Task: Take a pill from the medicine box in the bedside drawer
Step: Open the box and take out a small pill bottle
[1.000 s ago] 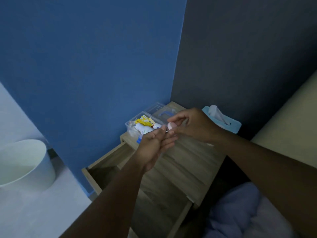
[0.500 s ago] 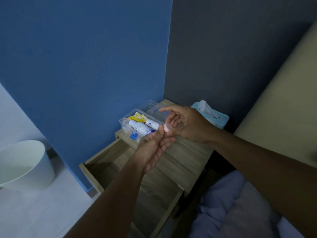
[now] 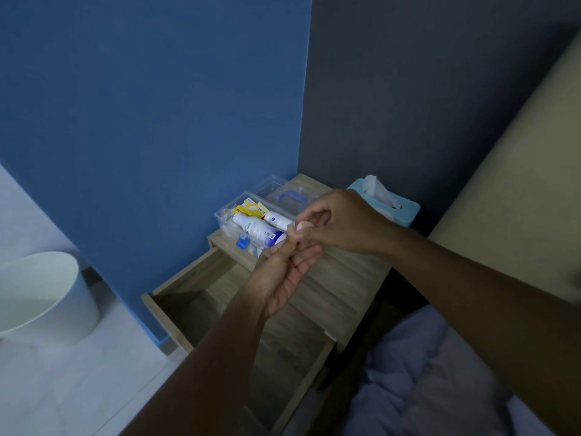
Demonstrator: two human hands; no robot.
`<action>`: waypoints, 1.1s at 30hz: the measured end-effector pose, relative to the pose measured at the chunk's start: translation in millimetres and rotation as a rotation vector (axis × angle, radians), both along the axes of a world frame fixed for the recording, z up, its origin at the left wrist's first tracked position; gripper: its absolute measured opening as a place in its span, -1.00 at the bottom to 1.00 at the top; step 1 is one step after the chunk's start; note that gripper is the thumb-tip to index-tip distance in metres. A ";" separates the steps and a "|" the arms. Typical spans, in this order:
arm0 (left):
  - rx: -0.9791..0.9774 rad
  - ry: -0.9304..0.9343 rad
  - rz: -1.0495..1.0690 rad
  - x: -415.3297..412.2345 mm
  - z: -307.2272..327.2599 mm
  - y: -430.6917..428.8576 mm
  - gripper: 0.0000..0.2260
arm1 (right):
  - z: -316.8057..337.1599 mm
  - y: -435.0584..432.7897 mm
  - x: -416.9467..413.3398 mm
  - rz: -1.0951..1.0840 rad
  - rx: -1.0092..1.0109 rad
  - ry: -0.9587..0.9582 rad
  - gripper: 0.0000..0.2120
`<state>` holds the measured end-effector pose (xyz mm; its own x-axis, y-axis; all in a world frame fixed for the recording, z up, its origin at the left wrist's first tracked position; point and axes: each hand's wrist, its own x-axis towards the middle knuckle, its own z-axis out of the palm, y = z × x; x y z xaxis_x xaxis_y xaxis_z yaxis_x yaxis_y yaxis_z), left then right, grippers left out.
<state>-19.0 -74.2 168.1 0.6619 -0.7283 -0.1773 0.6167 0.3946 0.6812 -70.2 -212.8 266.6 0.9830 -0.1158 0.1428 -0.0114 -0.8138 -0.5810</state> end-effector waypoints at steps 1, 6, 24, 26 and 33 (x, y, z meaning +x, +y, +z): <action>-0.003 -0.005 -0.006 0.1 -0.4 0.8 -0.66 | -0.3 -0.3 -0.2 0.054 0.019 0.011 -0.69; -0.028 0.049 -0.001 -0.5 -7.7 1.4 -0.67 | -1.6 3.4 0.2 0.036 -0.081 -0.024 -0.48; 0.009 0.127 -0.050 0.3 -29.5 15.4 -0.70 | -55.2 -25.4 -11.8 -0.266 0.344 -0.189 -0.76; 0.022 0.118 -0.061 3.0 -32.1 14.1 -0.70 | -80.3 -33.1 -20.7 -0.393 0.435 -0.148 -0.78; 0.346 -0.253 -0.002 8.9 -55.0 -6.4 -0.62 | -170.5 -40.9 -42.7 -0.647 0.531 -0.063 -0.80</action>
